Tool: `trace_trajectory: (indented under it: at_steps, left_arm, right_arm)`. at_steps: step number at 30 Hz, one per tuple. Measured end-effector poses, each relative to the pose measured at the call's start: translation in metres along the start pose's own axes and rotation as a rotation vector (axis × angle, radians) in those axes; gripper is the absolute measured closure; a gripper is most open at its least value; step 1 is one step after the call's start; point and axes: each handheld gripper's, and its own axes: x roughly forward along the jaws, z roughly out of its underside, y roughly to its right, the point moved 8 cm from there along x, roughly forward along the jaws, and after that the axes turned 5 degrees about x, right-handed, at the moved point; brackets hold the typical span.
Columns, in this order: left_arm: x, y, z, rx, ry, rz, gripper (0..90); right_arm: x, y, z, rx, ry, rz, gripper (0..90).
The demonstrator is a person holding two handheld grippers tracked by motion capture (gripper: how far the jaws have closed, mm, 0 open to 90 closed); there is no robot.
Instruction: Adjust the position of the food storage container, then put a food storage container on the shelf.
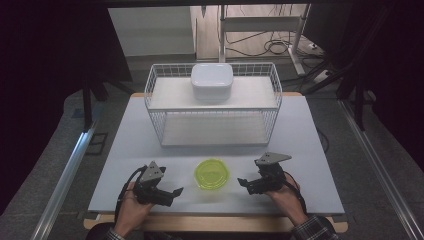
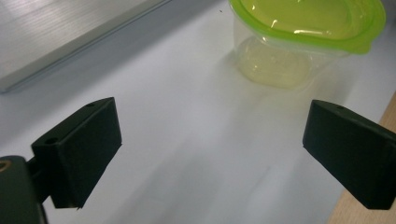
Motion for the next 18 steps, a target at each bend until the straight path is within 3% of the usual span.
trace_trajectory:
  at_steps: [18]
  left_arm:
    - [-0.0018,-0.0006,0.0063,-0.019,0.007,0.01,1.6]
  right_arm:
    - [0.0019,-0.0024,-0.0038,0.018,0.025,-0.016,3.4]
